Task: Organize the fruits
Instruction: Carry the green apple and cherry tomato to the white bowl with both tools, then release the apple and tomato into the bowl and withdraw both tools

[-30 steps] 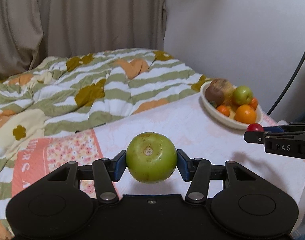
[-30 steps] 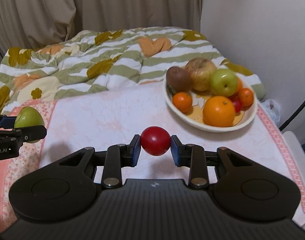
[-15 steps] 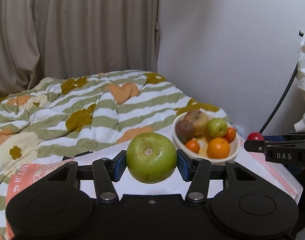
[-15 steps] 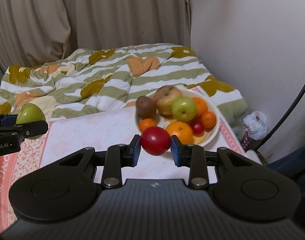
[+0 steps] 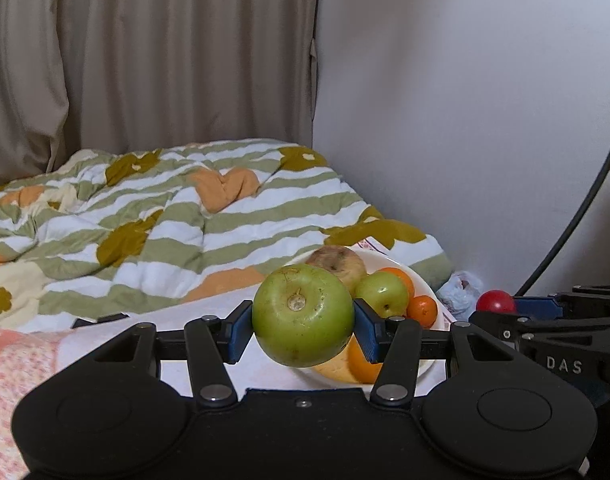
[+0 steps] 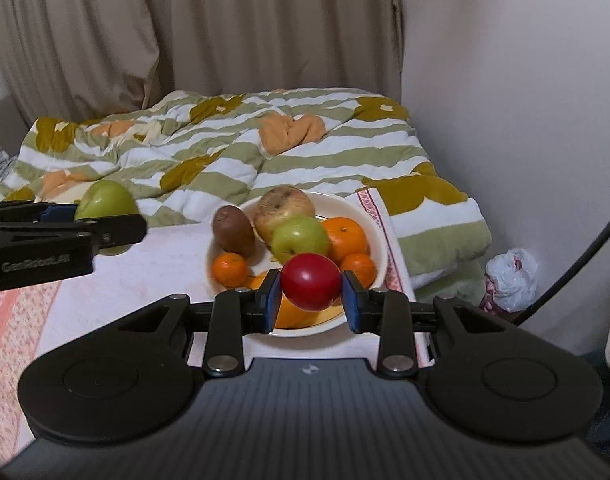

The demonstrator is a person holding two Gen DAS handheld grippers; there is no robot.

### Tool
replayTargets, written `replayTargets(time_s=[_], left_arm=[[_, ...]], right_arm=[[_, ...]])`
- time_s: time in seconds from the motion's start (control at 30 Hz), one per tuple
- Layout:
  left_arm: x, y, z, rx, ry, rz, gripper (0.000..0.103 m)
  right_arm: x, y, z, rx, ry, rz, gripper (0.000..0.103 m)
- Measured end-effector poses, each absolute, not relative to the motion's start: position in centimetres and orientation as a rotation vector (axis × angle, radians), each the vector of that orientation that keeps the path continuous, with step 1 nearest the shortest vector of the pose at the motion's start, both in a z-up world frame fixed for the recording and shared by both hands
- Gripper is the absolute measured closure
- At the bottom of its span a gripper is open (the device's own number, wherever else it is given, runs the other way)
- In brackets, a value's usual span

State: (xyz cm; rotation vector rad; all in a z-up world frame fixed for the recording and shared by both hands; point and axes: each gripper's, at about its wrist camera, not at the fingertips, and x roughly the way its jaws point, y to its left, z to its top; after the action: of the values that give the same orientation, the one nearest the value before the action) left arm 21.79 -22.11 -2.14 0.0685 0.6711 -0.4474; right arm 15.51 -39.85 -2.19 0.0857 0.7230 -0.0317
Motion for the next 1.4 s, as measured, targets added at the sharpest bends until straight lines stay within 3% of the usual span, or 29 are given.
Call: replayTargets(time_s=[0.73, 0.8, 0.87, 0.9, 1.4], left_arm=[[27.4, -29.4, -8.5, 0.225, 0.83, -0.412, 0.046], [27.2, -29.5, -8.5, 0.249, 0.811, -0.412, 0.038], [26.9, -29.7, -8.6, 0.285, 0.788, -0.396, 0.019], [26.7, -29.6, -8.5, 0.286, 0.781, -0.403, 0.017], [25.0, -27.5, -6.6, 0.245, 0.762, -0.394, 0.012]], right_arm=[[19.1, -44.8, -7.8, 0.128, 0.84, 0.014, 0.056], [19.3, -44.9, -8.1, 0.139, 0.846, 0.005, 0.056], [19.4, -45.0, -8.3, 0.145, 0.851, -0.001, 0.056], [19.5, -44.9, -8.3, 0.145, 0.853, -0.003, 0.056], [20.0, -44.2, -8.2, 0.132, 0.852, 0.023, 0.056]])
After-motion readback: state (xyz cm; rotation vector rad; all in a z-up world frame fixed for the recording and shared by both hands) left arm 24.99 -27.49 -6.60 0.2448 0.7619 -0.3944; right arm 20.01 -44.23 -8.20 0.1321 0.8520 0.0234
